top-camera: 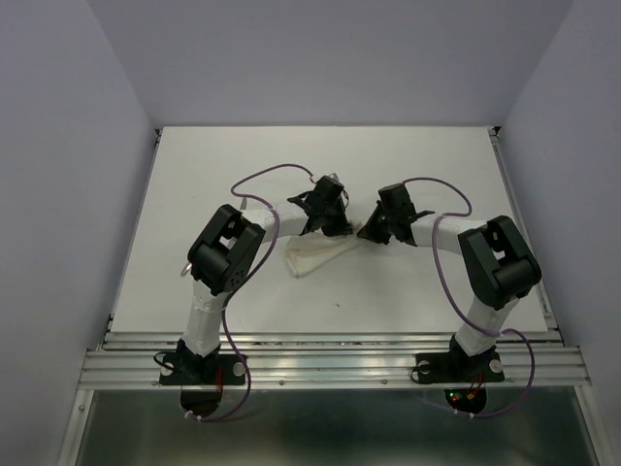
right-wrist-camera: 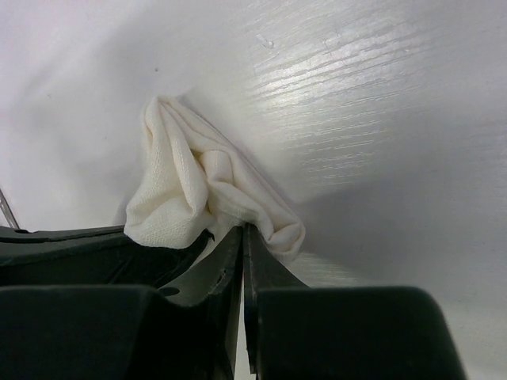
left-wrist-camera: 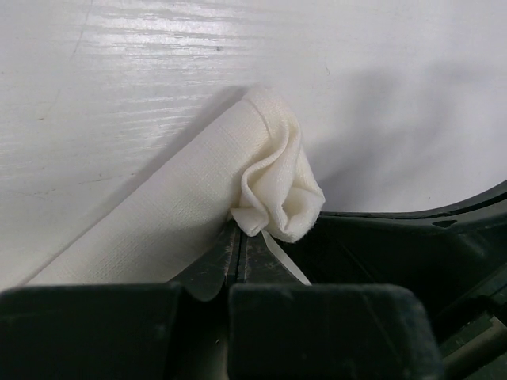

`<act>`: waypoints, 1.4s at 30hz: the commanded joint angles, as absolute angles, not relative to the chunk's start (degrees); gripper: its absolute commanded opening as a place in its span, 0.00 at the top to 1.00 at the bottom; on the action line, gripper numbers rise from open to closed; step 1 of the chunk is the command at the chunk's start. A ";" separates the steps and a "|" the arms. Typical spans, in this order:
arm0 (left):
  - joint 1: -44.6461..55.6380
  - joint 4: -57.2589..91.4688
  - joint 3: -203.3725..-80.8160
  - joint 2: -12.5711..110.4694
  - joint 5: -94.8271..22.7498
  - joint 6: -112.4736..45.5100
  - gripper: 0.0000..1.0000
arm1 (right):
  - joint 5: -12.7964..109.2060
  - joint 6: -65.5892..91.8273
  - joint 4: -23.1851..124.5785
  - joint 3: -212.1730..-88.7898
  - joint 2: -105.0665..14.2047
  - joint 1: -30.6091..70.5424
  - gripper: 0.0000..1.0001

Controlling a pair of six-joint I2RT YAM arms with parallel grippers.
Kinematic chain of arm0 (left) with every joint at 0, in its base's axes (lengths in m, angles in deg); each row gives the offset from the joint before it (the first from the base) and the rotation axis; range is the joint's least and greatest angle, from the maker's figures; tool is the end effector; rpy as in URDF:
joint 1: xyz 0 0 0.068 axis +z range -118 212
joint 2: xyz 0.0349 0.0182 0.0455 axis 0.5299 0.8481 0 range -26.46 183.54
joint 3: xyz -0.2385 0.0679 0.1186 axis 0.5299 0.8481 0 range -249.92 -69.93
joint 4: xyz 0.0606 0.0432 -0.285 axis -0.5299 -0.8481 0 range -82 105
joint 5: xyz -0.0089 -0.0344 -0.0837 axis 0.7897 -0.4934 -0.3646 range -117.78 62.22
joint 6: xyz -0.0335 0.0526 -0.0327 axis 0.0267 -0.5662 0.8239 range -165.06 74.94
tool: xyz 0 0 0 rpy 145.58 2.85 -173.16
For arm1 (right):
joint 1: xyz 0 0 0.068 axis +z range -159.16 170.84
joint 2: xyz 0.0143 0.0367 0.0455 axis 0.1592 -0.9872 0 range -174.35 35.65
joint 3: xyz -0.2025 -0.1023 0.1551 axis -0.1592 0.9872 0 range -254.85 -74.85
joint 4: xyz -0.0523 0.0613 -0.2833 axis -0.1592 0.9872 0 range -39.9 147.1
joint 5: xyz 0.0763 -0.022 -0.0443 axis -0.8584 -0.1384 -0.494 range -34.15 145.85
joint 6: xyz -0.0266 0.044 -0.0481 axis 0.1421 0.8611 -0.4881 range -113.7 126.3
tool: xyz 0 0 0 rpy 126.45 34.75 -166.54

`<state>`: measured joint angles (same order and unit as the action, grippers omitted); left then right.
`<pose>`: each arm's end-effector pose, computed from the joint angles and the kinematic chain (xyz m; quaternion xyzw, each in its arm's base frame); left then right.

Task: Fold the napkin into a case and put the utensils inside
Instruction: Fold the 2/3-rectangle-folded napkin at the center of the board.

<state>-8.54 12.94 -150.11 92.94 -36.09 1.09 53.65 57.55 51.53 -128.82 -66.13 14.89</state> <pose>0.3776 -0.3339 0.1283 -0.0147 0.9089 -0.3305 0.2539 0.3577 0.1623 0.1072 0.2139 0.9125 0.2269 0.2647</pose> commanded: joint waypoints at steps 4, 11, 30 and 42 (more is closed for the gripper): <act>-9.31 18.25 -143.93 92.11 -34.63 -1.55 1.00 | 55.49 56.23 54.49 -128.20 -65.17 15.45 0.91; -9.40 18.69 -144.89 91.40 -35.42 -6.56 1.00 | 61.46 54.21 56.25 -130.04 -57.87 15.45 0.89; -9.40 20.27 -144.28 90.44 -38.24 -8.59 1.00 | 51.63 49.55 56.43 -142.79 -69.11 15.45 0.88; -9.31 20.27 -144.37 90.70 -38.59 -9.38 1.00 | 50.13 48.23 55.29 -142.26 -68.41 15.45 0.88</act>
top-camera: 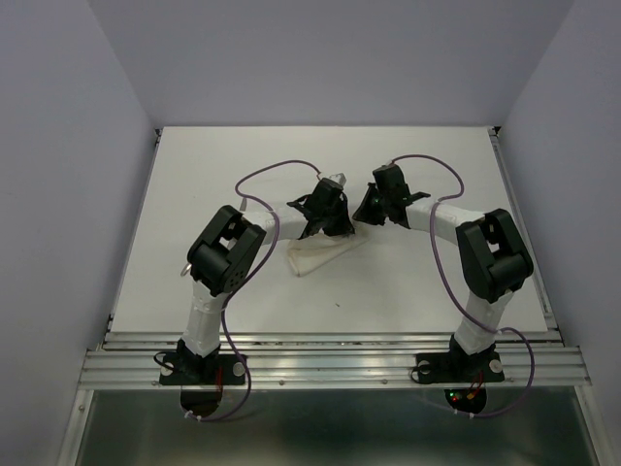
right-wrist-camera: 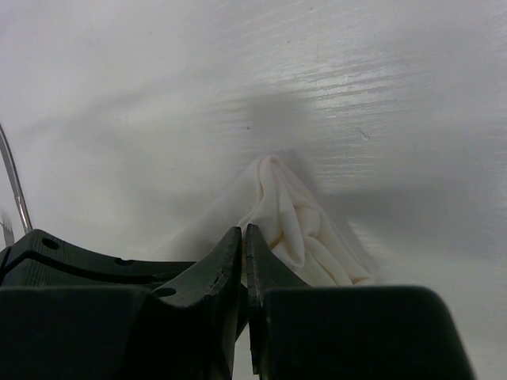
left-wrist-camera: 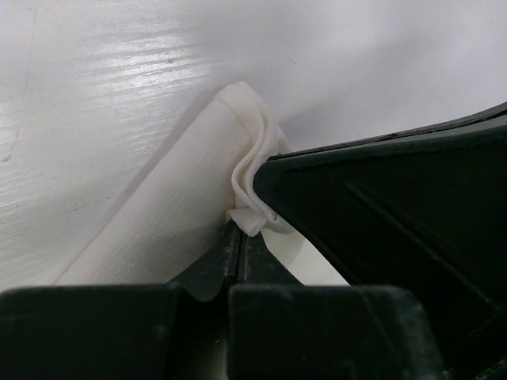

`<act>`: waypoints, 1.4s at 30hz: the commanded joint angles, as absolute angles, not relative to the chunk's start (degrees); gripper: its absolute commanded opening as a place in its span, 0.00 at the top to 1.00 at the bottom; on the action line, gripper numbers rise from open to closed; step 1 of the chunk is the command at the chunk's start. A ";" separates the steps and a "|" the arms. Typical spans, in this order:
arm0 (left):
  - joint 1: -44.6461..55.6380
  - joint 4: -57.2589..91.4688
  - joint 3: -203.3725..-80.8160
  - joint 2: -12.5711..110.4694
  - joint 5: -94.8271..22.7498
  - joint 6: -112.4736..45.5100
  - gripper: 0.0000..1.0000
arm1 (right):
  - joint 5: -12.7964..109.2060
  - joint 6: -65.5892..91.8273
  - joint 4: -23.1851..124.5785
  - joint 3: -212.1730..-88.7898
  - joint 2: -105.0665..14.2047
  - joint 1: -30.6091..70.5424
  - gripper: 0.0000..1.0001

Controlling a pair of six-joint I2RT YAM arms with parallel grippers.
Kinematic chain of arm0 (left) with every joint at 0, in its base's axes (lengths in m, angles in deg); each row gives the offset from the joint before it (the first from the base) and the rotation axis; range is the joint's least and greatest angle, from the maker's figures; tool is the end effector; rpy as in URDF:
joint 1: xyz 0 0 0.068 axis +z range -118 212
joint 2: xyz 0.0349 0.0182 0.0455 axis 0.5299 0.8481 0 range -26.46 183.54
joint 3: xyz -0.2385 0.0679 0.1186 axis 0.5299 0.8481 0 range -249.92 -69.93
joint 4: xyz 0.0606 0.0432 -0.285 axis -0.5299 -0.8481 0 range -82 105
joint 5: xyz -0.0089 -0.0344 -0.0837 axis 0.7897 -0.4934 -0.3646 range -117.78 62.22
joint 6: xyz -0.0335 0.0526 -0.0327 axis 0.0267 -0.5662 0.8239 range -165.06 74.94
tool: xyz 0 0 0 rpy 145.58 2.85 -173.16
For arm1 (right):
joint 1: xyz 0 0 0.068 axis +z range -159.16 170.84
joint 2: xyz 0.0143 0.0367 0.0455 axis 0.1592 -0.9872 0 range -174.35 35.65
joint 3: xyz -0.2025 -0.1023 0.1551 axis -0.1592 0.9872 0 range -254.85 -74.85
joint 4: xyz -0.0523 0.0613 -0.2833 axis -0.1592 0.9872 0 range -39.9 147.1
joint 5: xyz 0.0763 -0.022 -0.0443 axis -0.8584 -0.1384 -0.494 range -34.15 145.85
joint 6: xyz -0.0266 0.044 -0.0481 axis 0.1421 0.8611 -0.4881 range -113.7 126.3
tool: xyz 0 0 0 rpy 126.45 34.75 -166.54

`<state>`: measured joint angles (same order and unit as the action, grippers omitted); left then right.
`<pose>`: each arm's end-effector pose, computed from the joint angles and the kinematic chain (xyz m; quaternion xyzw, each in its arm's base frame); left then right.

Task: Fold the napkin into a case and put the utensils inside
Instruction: Fold the 2/3-rectangle-folded napkin at the center of the board.

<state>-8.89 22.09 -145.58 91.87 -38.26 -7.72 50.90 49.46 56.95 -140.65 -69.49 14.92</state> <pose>0.3705 -0.3346 0.1260 0.0691 0.8839 -0.3503 0.3020 0.3951 0.1822 0.1445 0.1377 0.9168 0.2397 0.2882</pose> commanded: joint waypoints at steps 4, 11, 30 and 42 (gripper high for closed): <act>-9.31 20.36 -144.46 90.88 -38.76 -9.38 1.00 | 49.96 48.14 55.02 -142.52 -68.85 15.45 0.88; -9.31 20.45 -144.28 91.14 -39.03 -9.47 1.00 | 53.46 48.49 53.97 -141.91 -66.40 15.45 0.88; -9.31 20.71 -144.10 90.97 -38.94 -9.38 1.00 | 46.18 46.83 52.12 -139.01 -68.15 15.98 0.97; -9.40 19.84 -144.28 90.18 -37.89 -9.64 1.00 | 53.20 44.80 58.01 -137.34 -67.71 15.98 0.96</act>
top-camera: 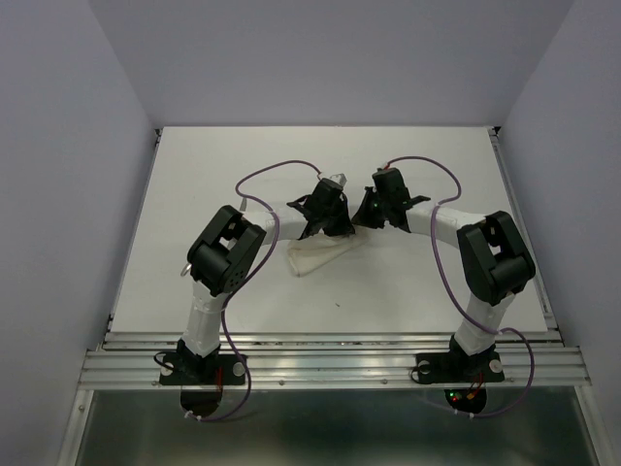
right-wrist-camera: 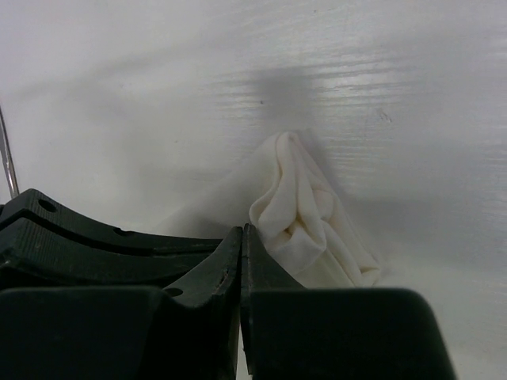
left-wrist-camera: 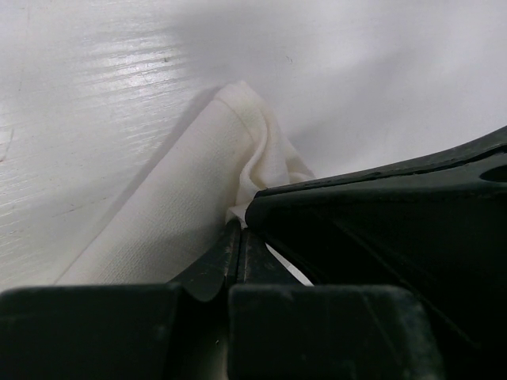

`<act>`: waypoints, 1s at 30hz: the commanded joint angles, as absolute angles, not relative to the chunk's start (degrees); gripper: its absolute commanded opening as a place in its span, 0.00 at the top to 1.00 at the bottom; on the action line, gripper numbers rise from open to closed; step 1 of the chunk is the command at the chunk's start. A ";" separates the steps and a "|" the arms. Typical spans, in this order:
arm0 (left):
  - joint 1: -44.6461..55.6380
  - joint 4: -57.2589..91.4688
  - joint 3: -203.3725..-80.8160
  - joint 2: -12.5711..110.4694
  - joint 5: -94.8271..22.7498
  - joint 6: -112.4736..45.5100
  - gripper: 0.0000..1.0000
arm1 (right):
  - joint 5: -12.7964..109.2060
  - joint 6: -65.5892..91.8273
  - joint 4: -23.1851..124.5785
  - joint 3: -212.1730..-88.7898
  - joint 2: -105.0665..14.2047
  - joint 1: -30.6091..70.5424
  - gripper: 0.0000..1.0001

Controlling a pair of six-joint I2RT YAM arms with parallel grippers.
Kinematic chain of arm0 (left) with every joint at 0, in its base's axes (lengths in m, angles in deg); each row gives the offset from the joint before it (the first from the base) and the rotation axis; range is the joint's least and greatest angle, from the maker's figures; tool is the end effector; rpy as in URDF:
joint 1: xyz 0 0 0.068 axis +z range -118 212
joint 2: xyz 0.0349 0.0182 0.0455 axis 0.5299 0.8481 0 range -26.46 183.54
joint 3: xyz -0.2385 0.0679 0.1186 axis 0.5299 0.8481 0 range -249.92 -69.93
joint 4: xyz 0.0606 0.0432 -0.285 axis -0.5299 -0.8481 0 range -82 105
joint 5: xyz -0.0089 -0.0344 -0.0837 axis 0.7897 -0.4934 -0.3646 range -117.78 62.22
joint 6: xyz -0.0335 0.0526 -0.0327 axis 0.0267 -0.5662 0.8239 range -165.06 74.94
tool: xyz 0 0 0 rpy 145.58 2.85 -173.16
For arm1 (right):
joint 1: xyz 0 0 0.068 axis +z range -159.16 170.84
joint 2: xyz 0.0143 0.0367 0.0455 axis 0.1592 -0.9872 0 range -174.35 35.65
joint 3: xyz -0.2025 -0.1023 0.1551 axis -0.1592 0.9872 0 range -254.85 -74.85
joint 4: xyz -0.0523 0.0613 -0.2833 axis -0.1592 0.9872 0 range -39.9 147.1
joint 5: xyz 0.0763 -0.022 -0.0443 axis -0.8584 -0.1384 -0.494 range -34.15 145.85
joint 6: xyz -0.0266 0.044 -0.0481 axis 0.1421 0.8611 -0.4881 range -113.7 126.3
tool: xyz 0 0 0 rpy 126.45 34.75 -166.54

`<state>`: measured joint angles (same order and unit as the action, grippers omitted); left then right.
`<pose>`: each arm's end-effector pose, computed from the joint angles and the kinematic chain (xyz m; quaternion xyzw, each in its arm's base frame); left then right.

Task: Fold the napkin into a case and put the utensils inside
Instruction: Fold the 2/3-rectangle-folded napkin at the center of the board.

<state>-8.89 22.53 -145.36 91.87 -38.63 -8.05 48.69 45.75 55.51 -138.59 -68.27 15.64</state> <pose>0.3700 -0.3347 0.1255 0.0733 0.8825 -0.3526 0.3025 0.3858 0.1864 0.1433 0.0944 0.9195 0.2495 0.2887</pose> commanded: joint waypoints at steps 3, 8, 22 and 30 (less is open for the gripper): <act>-9.40 19.31 -144.10 89.56 -37.01 -9.29 1.00 | 55.14 44.71 58.62 -136.72 -67.18 15.98 0.96; -9.31 18.43 -144.28 87.81 -36.30 -8.59 0.93 | 55.58 44.45 59.15 -136.37 -68.67 15.98 0.96; -9.31 15.09 -143.23 79.28 -38.32 -10.25 0.76 | 58.40 44.89 58.89 -135.49 -70.08 15.98 0.97; -7.13 12.10 -141.56 76.12 -36.05 -10.00 0.79 | 57.78 44.89 58.54 -135.23 -69.99 15.98 0.97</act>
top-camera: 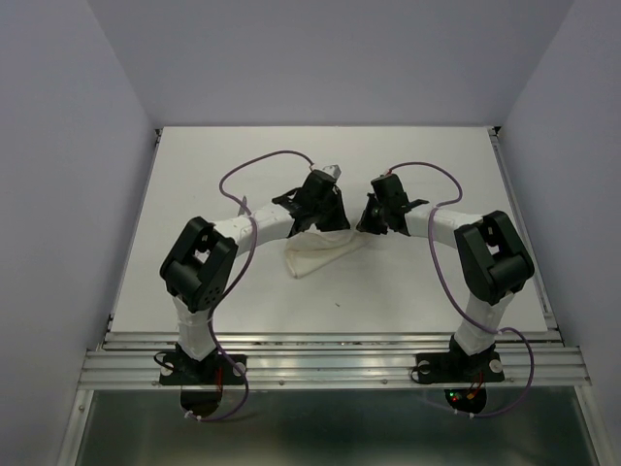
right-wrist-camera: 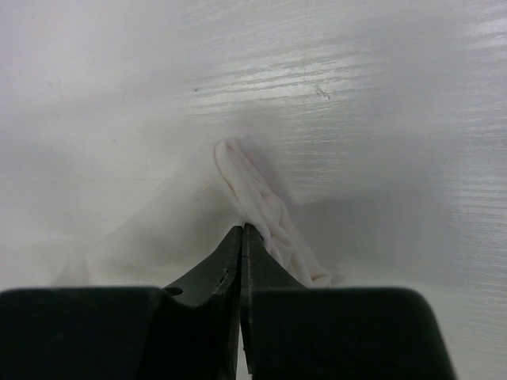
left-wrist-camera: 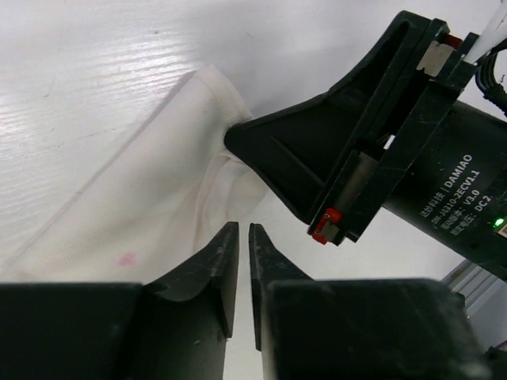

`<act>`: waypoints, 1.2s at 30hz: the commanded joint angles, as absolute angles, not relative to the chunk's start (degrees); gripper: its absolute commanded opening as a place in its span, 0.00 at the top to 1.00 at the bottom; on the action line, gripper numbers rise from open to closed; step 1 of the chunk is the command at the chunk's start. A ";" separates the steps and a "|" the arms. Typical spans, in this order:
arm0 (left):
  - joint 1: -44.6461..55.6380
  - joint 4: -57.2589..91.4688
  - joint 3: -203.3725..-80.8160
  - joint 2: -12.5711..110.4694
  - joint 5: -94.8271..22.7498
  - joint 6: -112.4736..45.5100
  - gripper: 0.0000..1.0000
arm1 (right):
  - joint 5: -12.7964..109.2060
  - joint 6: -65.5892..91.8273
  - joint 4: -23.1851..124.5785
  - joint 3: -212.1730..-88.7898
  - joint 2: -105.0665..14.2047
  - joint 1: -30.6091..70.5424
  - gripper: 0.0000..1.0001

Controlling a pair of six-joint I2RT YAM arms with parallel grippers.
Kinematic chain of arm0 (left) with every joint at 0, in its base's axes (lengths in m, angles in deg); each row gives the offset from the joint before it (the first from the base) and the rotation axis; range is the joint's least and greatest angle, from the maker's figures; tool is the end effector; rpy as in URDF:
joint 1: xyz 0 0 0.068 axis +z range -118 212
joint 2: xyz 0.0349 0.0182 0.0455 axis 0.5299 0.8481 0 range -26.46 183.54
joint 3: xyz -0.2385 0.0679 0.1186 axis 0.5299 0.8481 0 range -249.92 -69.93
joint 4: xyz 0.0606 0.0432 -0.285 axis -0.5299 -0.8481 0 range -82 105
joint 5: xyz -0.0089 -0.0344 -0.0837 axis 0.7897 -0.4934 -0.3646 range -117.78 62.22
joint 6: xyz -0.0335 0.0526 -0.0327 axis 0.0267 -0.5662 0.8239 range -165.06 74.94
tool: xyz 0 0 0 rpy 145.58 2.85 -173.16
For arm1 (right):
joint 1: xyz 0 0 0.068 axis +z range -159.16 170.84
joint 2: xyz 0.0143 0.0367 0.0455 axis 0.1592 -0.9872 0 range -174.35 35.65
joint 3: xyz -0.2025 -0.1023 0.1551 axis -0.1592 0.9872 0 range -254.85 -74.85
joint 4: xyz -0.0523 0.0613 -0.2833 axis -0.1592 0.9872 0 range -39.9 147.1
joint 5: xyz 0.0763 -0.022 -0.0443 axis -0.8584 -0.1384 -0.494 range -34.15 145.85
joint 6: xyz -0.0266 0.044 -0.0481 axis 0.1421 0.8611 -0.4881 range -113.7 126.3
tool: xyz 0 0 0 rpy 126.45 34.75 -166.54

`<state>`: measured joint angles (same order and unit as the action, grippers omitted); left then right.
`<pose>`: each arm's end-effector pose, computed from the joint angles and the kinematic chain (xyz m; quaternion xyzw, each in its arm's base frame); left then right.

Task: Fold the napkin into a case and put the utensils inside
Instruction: Fold the 2/3-rectangle-folded napkin at the center of the board.

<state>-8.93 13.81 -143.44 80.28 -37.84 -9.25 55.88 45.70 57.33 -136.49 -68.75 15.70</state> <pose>0.3498 -0.3166 0.1912 0.0801 0.8785 -0.3492 0.3160 0.3784 0.1755 0.1244 0.1190 0.9321 0.1817 0.2899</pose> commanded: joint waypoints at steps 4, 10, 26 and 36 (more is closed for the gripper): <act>-4.49 12.45 -137.17 73.39 -35.69 -9.82 0.95 | 57.69 44.89 58.45 -135.23 -69.99 15.98 0.97; -0.70 12.72 -131.45 69.96 -34.89 -10.34 0.97 | 57.34 44.98 58.36 -135.40 -70.43 15.98 0.97; -2.11 16.56 -118.97 63.63 -43.16 -8.50 1.00 | 57.34 45.15 58.45 -135.93 -71.14 15.98 0.97; -2.81 15.53 -115.71 66.52 -41.33 -9.64 1.00 | 57.25 44.63 58.54 -136.02 -70.52 15.98 0.97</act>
<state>-2.46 15.91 -116.34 65.62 -43.02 -8.64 55.81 45.72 56.93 -136.47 -69.10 15.68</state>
